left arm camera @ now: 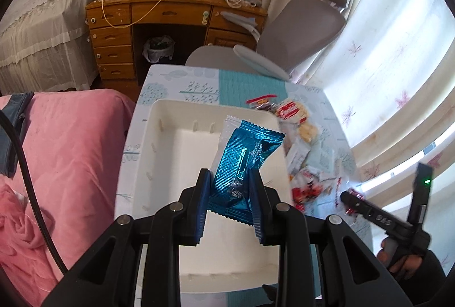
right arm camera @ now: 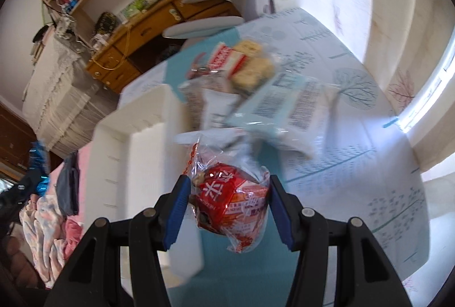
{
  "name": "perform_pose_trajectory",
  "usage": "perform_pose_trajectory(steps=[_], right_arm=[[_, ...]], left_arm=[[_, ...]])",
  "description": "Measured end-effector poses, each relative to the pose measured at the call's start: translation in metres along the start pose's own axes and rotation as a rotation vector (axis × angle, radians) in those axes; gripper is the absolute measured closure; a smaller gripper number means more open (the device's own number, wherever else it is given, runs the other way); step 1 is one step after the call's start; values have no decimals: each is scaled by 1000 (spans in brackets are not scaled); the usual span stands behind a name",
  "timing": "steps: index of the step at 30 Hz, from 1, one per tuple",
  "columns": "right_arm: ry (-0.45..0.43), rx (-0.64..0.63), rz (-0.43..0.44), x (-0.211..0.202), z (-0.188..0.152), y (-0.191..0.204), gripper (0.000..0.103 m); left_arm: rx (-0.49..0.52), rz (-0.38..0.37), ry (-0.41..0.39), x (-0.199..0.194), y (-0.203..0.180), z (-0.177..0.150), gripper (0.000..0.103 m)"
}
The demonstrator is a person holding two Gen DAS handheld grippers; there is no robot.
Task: Organize snacks
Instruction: 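Lift the blue candy and red sweet and carry both over the white tray, then open both grippers to drop the candy and sweet into the tray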
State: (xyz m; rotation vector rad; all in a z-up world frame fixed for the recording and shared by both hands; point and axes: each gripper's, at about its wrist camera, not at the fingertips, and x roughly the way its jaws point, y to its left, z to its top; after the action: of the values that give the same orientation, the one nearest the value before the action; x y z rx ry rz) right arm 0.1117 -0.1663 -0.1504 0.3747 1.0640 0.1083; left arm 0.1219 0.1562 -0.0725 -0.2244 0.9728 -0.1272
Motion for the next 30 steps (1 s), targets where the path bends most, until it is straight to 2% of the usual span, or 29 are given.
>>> perform_pose_trajectory(steps=[11,22,23,24,26,27,30], right_arm=[[-51,-76,117,-5,-28,79,48],[-34,-194,151,-6,-48,120,46],[-32,-195,144,-5,-48,120,45],[-29,-191,140,-4,-47,119,39],[-22,-178,134,-3,-48,117,36],[-20,-173,134,-3,-48,115,36],[-17,-168,127,-5,-51,112,35]], left_arm=[[36,11,70,1,34,-10,78],[47,13,108,-2,45,-23,76],[47,16,109,-2,45,-24,72],[46,17,109,-4,45,-23,68],[35,21,108,-5,47,-26,35],[30,24,102,-6,48,-26,32],[13,19,93,-9,50,-30,31]])
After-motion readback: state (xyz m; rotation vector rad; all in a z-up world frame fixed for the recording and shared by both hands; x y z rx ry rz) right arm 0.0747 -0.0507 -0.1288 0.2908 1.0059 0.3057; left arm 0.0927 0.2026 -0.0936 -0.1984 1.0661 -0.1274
